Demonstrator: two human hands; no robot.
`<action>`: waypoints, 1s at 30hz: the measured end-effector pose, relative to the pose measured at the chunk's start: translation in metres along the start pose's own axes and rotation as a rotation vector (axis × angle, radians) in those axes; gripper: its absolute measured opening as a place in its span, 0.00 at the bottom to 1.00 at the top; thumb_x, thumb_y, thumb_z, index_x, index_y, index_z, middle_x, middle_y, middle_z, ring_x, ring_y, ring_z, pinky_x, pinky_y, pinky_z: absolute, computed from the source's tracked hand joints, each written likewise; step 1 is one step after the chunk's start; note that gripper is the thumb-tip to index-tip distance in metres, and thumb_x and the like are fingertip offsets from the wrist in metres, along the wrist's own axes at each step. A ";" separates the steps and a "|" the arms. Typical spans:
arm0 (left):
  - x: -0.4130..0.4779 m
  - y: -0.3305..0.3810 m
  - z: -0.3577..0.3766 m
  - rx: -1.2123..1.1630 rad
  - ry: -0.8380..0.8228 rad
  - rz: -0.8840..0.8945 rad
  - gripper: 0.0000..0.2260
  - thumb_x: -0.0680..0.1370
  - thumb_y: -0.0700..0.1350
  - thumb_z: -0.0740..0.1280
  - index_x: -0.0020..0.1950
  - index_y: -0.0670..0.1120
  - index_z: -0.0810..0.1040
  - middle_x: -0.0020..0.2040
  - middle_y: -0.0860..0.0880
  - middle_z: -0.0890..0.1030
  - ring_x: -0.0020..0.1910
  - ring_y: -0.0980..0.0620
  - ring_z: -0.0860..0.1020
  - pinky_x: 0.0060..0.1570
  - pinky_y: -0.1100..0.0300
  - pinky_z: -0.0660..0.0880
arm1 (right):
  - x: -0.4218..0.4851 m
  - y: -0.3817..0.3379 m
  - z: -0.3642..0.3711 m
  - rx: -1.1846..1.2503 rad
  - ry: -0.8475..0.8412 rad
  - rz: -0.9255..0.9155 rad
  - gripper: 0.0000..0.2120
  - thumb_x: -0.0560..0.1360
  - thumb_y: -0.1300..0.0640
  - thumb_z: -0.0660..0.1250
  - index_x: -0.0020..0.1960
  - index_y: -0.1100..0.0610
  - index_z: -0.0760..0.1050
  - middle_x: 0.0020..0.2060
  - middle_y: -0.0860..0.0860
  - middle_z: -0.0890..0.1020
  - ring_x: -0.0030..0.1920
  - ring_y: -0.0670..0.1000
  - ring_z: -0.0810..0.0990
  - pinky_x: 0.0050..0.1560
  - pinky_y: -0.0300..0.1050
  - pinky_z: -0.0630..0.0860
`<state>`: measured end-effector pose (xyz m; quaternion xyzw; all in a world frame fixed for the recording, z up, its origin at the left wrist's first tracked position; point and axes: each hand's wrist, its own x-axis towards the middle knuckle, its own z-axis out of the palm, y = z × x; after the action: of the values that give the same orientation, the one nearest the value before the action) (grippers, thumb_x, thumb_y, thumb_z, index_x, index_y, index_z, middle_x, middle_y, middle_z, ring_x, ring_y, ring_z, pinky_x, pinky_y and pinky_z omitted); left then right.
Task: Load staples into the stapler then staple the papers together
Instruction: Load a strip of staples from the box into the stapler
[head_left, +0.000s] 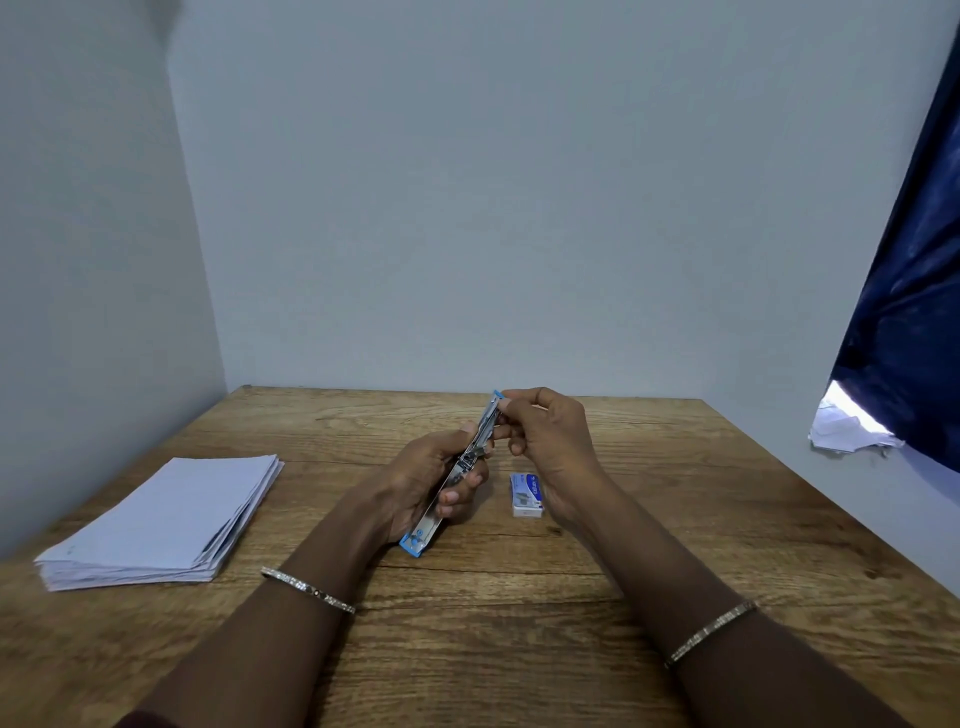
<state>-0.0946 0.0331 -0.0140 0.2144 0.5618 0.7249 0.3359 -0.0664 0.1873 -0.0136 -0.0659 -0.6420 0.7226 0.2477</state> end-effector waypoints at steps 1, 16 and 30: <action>0.000 0.000 0.000 0.006 -0.003 0.001 0.14 0.85 0.48 0.55 0.47 0.41 0.72 0.27 0.47 0.72 0.16 0.57 0.63 0.16 0.69 0.61 | 0.000 0.000 0.000 -0.007 0.008 -0.007 0.03 0.77 0.62 0.69 0.49 0.61 0.81 0.37 0.54 0.87 0.33 0.48 0.83 0.28 0.39 0.71; 0.004 -0.003 -0.002 0.012 -0.004 0.001 0.13 0.85 0.49 0.55 0.48 0.41 0.71 0.27 0.46 0.73 0.15 0.57 0.63 0.16 0.68 0.62 | -0.004 -0.002 0.006 0.158 0.033 0.110 0.09 0.73 0.69 0.70 0.53 0.64 0.80 0.33 0.52 0.83 0.29 0.44 0.77 0.28 0.37 0.71; 0.002 -0.002 -0.001 0.019 -0.020 0.013 0.13 0.85 0.49 0.55 0.49 0.42 0.72 0.28 0.46 0.72 0.16 0.57 0.63 0.16 0.68 0.62 | -0.004 -0.002 0.002 -0.049 0.081 -0.010 0.03 0.75 0.57 0.71 0.46 0.57 0.81 0.36 0.53 0.87 0.32 0.46 0.83 0.32 0.41 0.72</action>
<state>-0.0965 0.0345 -0.0164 0.2287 0.5638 0.7195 0.3349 -0.0634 0.1840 -0.0119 -0.0978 -0.6494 0.7020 0.2755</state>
